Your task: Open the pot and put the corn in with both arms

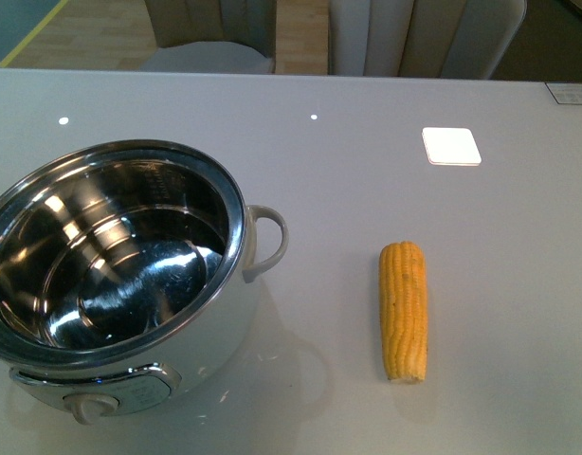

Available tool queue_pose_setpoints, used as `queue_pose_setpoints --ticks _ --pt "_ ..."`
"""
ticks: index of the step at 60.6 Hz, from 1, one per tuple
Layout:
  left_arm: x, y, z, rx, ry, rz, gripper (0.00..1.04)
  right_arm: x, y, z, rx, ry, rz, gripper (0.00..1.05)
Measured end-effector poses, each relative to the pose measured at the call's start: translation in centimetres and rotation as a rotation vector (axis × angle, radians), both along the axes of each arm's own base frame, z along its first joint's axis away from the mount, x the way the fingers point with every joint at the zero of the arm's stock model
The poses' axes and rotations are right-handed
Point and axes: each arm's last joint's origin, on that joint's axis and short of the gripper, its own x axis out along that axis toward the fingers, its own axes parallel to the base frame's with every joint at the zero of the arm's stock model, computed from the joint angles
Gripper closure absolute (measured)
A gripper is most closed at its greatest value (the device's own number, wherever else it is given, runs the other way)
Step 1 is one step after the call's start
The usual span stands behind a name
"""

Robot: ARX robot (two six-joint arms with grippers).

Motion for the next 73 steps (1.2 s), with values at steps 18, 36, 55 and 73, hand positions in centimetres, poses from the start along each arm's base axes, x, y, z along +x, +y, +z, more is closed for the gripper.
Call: queue_pose_setpoints --ticks 18,36,55,73 --pt "0.0 0.0 0.0 0.0 0.0 0.0 0.73 0.0 0.0 0.0 0.0 0.0 0.0 0.09" --pt "0.0 0.0 0.0 0.0 0.0 0.0 0.2 0.0 0.0 0.0 0.0 0.0 0.0 0.09" --pt "0.0 0.0 0.0 0.002 0.0 0.0 0.07 0.0 0.0 0.0 0.0 0.0 0.0 0.09" --pt "0.0 0.0 0.0 0.002 0.0 0.0 0.07 1.2 0.6 -1.6 0.203 0.7 -0.123 0.09"
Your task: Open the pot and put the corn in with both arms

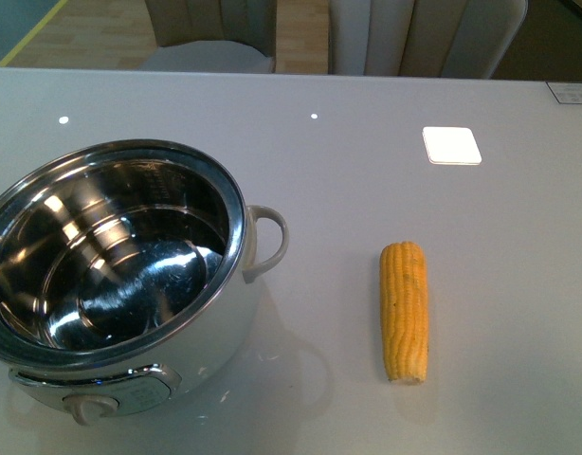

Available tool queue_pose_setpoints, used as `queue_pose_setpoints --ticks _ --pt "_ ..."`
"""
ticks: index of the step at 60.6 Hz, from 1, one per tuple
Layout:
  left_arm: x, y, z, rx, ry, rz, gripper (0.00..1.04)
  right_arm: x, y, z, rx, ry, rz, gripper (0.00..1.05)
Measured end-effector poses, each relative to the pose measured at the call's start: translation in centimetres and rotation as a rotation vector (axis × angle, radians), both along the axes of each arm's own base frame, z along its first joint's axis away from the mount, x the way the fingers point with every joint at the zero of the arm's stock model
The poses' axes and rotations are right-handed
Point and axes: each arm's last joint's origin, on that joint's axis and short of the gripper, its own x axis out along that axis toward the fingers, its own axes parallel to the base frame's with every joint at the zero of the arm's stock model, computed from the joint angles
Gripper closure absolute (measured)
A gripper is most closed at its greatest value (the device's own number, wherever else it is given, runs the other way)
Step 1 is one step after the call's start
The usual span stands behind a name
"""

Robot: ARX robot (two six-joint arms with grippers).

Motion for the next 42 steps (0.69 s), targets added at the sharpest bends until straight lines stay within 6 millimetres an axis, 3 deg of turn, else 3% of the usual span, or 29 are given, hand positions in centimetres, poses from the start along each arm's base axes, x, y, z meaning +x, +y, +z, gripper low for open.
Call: queue_pose_setpoints --ticks 11,22,31,42 --pt "0.0 0.0 0.0 0.0 0.0 0.0 0.07 3.0 1.4 0.0 0.064 0.006 0.027 0.09" --pt "0.0 0.0 0.0 0.0 0.0 0.0 0.07 8.1 4.6 -1.0 0.058 0.001 0.103 0.09" --pt "0.0 0.0 0.0 0.0 0.0 0.0 0.07 12.0 7.1 -3.6 0.032 0.053 0.137 0.09" --pt "0.0 0.0 0.0 0.0 0.0 0.0 0.07 14.8 9.7 -7.9 0.005 0.181 0.157 0.09"
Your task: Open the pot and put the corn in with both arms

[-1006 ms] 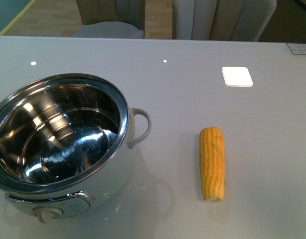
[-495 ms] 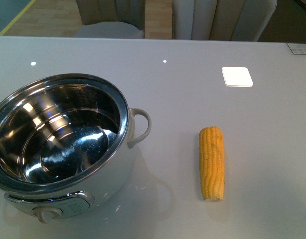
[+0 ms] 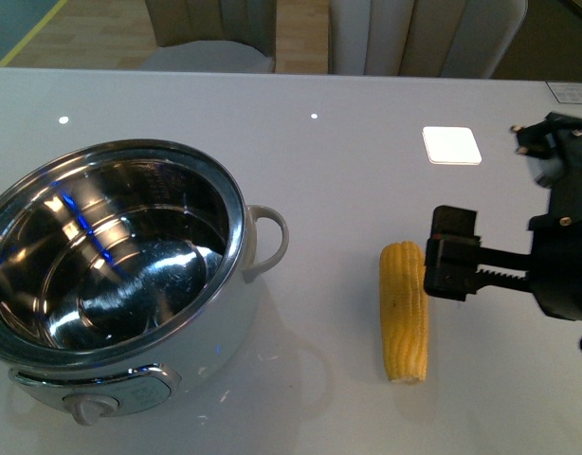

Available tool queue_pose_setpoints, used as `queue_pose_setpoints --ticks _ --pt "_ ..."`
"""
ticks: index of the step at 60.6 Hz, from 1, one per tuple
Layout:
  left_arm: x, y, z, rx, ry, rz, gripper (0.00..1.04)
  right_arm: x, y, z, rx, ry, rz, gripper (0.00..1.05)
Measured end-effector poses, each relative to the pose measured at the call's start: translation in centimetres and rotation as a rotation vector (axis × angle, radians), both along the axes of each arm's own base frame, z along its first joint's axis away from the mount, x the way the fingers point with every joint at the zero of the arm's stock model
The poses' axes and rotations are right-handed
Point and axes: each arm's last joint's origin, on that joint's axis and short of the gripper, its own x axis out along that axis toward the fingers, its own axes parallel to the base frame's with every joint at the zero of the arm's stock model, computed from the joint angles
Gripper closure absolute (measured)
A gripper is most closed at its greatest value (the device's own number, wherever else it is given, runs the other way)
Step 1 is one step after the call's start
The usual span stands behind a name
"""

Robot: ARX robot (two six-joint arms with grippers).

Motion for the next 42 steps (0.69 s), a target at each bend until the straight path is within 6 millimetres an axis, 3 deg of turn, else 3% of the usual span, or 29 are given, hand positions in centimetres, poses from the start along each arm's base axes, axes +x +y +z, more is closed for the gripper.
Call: queue_pose_setpoints --ticks 12,42 --pt "0.0 0.0 0.0 0.0 0.0 0.0 0.07 2.2 1.9 -2.3 -0.027 0.04 0.017 0.09" --pt "0.0 0.0 0.0 0.0 0.0 0.0 0.07 4.8 2.8 -6.4 -0.075 0.084 0.026 0.09"
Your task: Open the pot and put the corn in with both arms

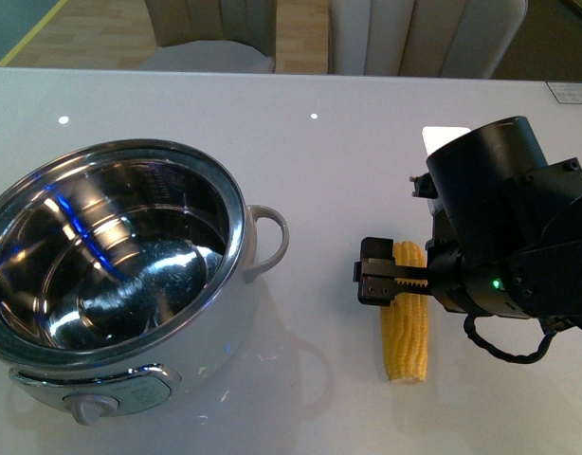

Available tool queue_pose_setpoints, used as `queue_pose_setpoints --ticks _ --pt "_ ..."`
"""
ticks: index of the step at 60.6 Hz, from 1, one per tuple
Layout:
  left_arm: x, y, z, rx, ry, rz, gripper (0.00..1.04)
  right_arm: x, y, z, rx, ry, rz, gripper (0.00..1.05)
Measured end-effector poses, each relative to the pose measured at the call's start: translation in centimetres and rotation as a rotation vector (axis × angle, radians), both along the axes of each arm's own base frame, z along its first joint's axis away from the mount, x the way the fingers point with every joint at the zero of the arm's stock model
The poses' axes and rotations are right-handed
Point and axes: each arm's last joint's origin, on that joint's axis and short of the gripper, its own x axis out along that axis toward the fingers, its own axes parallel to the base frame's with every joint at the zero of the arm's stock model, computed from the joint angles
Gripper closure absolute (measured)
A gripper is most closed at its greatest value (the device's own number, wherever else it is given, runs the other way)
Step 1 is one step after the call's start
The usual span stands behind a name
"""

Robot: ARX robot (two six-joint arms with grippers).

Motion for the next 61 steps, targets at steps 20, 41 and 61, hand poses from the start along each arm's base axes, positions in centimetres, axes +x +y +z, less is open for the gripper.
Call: queue_pose_setpoints --ticks 20,41,61 --pt "0.0 0.0 0.0 0.0 0.0 0.0 0.07 -0.4 0.3 -2.6 -0.045 0.045 0.054 0.36" --pt "0.0 0.0 0.0 0.0 0.0 0.0 0.07 -0.7 0.0 -1.4 0.007 0.041 0.052 0.75" --pt "0.0 0.0 0.0 0.0 0.0 0.0 0.07 1.0 -1.0 6.8 0.237 -0.1 -0.035 0.82"
